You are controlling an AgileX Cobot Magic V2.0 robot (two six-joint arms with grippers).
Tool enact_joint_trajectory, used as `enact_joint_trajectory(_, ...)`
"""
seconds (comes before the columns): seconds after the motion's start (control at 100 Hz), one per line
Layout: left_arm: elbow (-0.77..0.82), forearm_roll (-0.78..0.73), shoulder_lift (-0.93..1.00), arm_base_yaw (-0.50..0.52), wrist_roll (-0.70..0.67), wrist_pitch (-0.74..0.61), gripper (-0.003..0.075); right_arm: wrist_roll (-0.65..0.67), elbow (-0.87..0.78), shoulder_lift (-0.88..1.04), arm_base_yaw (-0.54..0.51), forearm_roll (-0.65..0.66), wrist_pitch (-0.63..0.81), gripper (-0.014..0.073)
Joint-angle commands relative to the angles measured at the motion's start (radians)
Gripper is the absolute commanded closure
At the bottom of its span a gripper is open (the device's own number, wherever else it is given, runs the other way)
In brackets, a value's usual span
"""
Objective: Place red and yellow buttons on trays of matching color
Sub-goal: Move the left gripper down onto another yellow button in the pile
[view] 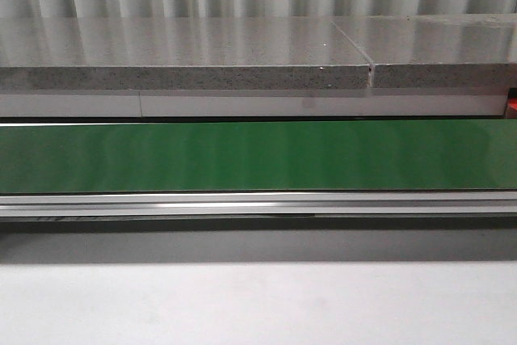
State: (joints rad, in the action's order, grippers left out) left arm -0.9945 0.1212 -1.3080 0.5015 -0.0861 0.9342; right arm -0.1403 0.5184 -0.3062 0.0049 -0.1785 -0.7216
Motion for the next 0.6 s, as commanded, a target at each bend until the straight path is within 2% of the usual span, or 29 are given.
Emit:
enact_joint_trajectory(0.0,-0.049,0.043,-0.042,0.039,0.03,0.038,0.0225,-0.009,0.024,-0.009,0.003,0.002,0.074,0.0666)
enact_joint_trajectory(0.19,-0.114,0.028,-0.168,0.097,0.032,0.148,0.0226,-0.009,0.024,-0.009,0.003,0.002,0.074,0.0666)
enact_joint_trajectory(0.59,-0.206,-0.047,-0.34,0.101,0.03,0.173,0.0226,-0.009,0.024,-0.009,0.003,0.002,0.074,0.0666)
